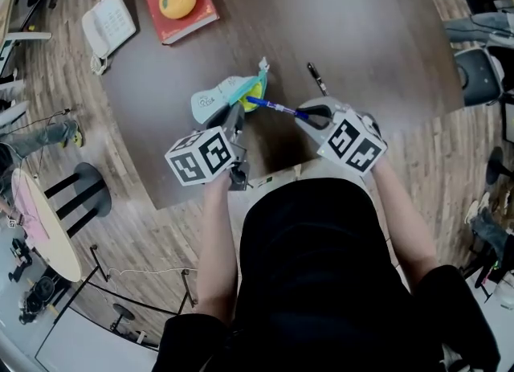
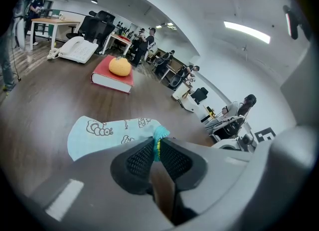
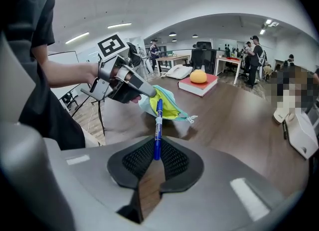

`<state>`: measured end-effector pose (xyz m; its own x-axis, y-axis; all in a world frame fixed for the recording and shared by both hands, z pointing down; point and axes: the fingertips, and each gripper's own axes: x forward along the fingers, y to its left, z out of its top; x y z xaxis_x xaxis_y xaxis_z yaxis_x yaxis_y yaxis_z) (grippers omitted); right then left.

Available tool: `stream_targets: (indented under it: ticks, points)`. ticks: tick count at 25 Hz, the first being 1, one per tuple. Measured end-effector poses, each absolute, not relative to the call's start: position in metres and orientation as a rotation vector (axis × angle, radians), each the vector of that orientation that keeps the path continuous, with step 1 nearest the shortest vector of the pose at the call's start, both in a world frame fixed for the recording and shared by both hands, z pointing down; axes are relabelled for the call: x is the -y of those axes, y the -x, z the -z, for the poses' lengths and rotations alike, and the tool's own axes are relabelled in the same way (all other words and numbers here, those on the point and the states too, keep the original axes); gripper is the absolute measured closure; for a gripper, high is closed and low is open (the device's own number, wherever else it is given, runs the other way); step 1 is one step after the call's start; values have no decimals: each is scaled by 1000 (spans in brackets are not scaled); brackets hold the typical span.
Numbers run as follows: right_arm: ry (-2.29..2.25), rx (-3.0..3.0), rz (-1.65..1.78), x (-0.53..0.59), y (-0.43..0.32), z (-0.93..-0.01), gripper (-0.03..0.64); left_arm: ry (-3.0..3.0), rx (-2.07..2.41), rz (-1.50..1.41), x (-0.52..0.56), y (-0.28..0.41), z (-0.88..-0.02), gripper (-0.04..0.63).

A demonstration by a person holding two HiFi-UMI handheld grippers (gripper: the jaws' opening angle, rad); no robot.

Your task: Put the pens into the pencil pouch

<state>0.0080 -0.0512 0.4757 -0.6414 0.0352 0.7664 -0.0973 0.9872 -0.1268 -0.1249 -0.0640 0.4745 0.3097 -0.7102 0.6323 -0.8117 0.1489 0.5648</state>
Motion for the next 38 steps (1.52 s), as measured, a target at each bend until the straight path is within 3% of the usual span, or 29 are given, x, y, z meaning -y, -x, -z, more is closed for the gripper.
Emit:
stream_targets:
  ticks: [38]
  points:
    - [18,2257,-184,38,62,-499,569,-1595,1370,-101,39,120,-476,563]
